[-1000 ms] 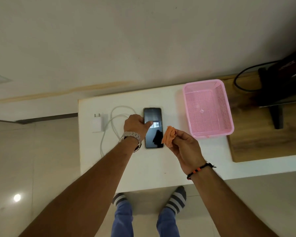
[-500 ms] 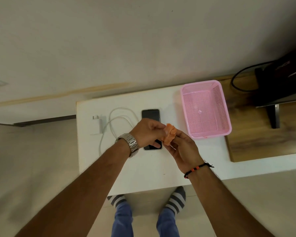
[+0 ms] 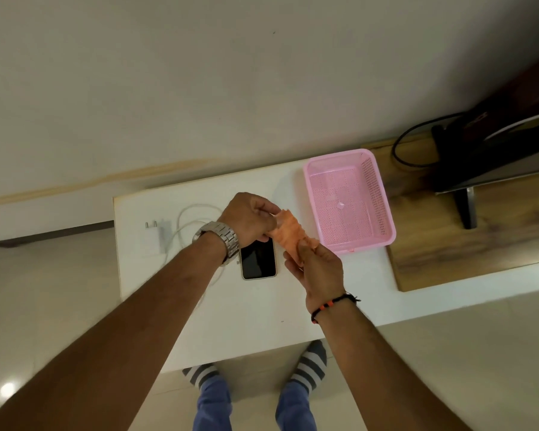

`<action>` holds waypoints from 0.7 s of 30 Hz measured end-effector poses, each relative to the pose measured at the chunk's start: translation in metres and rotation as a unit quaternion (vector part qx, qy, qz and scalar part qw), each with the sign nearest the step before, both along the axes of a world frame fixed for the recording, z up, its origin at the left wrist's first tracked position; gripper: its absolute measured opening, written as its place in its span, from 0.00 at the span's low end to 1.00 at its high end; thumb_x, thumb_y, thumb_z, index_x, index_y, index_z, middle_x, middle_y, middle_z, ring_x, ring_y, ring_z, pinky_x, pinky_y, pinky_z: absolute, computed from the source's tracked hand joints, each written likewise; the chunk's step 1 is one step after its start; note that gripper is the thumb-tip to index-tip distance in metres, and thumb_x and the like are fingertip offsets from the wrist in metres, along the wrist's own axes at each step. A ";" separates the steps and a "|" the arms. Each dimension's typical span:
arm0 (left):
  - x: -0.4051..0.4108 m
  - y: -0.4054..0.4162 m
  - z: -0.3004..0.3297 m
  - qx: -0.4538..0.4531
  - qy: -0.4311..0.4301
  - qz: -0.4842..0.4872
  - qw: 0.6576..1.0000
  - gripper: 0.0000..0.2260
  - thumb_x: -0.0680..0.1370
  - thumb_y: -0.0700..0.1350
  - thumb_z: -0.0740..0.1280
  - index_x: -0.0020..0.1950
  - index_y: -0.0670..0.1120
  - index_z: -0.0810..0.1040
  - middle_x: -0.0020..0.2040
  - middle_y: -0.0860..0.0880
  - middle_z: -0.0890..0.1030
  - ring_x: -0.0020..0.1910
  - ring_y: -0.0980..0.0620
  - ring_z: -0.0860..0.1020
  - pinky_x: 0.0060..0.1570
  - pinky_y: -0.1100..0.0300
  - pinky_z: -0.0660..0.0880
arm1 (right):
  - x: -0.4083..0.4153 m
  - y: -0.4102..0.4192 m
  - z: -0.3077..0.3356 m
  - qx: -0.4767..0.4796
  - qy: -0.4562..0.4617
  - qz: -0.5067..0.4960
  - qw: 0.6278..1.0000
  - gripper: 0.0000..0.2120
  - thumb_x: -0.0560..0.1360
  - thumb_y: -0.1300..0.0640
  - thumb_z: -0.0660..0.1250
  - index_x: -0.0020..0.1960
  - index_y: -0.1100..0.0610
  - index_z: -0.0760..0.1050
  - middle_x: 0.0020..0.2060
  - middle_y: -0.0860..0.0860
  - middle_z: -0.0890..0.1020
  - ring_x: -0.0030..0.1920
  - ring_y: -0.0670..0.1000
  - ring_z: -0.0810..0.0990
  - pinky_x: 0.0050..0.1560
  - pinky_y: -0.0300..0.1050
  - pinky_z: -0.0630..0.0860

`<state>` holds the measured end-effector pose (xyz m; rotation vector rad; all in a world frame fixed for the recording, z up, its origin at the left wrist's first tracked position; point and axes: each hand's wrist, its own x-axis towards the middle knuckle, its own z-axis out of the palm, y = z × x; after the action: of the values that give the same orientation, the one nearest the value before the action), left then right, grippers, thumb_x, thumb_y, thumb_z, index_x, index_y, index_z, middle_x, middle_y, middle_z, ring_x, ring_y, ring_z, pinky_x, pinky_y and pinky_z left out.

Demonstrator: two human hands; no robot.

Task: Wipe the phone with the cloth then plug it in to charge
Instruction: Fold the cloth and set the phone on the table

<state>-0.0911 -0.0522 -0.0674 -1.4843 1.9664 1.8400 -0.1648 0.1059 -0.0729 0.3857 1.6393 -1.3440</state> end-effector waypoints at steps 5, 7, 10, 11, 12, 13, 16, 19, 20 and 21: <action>-0.014 -0.008 -0.008 -0.059 -0.031 -0.069 0.995 0.04 0.76 0.38 0.73 0.47 0.47 0.84 0.42 0.47 0.85 0.38 0.49 0.86 0.38 0.56 0.85 | 0.006 0.009 -0.010 0.048 0.014 -0.052 0.997 0.06 0.79 0.61 0.69 0.45 0.55 0.84 0.47 0.54 0.87 0.46 0.57 0.86 0.38 0.41 0.84; -0.020 -0.009 -0.012 -0.069 -0.047 -0.094 0.992 0.04 0.77 0.39 0.72 0.49 0.45 0.85 0.42 0.46 0.86 0.38 0.47 0.86 0.40 0.54 0.85 | 0.009 0.010 -0.015 0.068 0.013 -0.076 0.995 0.07 0.79 0.62 0.68 0.45 0.56 0.83 0.46 0.55 0.87 0.45 0.57 0.86 0.36 0.41 0.83; -0.030 -0.008 -0.019 -0.083 -0.061 -0.112 0.988 0.06 0.77 0.38 0.71 0.51 0.45 0.86 0.41 0.47 0.86 0.34 0.52 0.85 0.35 0.61 0.83 | 0.011 0.010 -0.020 0.094 0.001 -0.112 0.989 0.09 0.80 0.65 0.64 0.46 0.58 0.83 0.48 0.57 0.86 0.46 0.59 0.86 0.35 0.41 0.83; -0.034 -0.008 -0.020 -0.094 -0.066 -0.121 0.986 0.07 0.76 0.38 0.70 0.50 0.45 0.86 0.39 0.50 0.85 0.31 0.58 0.83 0.31 0.66 0.79 | 0.012 0.009 -0.022 0.098 -0.001 -0.121 0.988 0.11 0.80 0.66 0.63 0.46 0.59 0.83 0.48 0.58 0.86 0.48 0.61 0.86 0.35 0.42 0.84; -0.038 -0.007 -0.022 -0.107 -0.069 -0.131 0.983 0.07 0.76 0.38 0.70 0.50 0.46 0.87 0.38 0.52 0.84 0.29 0.61 0.81 0.30 0.70 0.75 | 0.011 0.008 -0.024 0.101 -0.001 -0.129 0.986 0.12 0.81 0.66 0.62 0.47 0.59 0.83 0.49 0.59 0.85 0.49 0.62 0.85 0.36 0.43 0.84; -0.042 -0.007 -0.024 -0.118 -0.072 -0.139 0.981 0.08 0.76 0.38 0.69 0.50 0.47 0.87 0.39 0.53 0.84 0.31 0.62 0.80 0.31 0.70 0.74 | 0.011 0.007 -0.026 0.105 0.000 -0.134 0.985 0.12 0.81 0.66 0.61 0.48 0.60 0.83 0.50 0.60 0.85 0.50 0.62 0.85 0.38 0.45 0.85; -0.051 -0.007 -0.028 -0.152 -0.080 -0.143 0.975 0.10 0.78 0.39 0.67 0.55 0.47 0.86 0.53 0.50 0.85 0.45 0.54 0.81 0.45 0.64 0.76 | 0.005 0.002 -0.028 0.108 -0.006 -0.141 0.984 0.12 0.82 0.66 0.60 0.56 0.62 0.82 0.54 0.59 0.84 0.55 0.62 0.83 0.46 0.51 0.85; -0.052 -0.011 -0.031 -0.225 -0.079 -0.156 0.959 0.16 0.80 0.42 0.67 0.67 0.47 0.79 0.61 0.48 0.80 0.56 0.50 0.79 0.58 0.60 0.74 | -0.001 0.007 -0.029 0.143 -0.007 -0.092 0.985 0.13 0.82 0.63 0.62 0.63 0.68 0.76 0.59 0.67 0.81 0.56 0.68 0.81 0.58 0.61 0.80; -0.053 -0.012 -0.031 -0.263 -0.072 -0.162 0.948 0.16 0.79 0.42 0.67 0.67 0.47 0.78 0.60 0.48 0.80 0.56 0.50 0.79 0.58 0.59 0.73 | -0.002 0.010 -0.030 0.161 -0.007 -0.073 0.984 0.15 0.82 0.63 0.62 0.65 0.69 0.74 0.60 0.69 0.79 0.52 0.68 0.81 0.59 0.63 0.79; -0.053 -0.012 -0.030 -0.294 -0.057 -0.151 0.942 0.14 0.79 0.41 0.67 0.64 0.47 0.80 0.57 0.49 0.81 0.53 0.50 0.79 0.55 0.59 0.74 | -0.001 0.012 -0.029 0.168 -0.006 -0.066 0.984 0.15 0.81 0.63 0.62 0.66 0.70 0.74 0.58 0.70 0.80 0.47 0.65 0.80 0.58 0.62 0.79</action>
<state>-0.1443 -0.0643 -0.0970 -1.2502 2.6398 1.0673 -0.1657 0.1184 -0.1022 0.7111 1.8623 -1.1545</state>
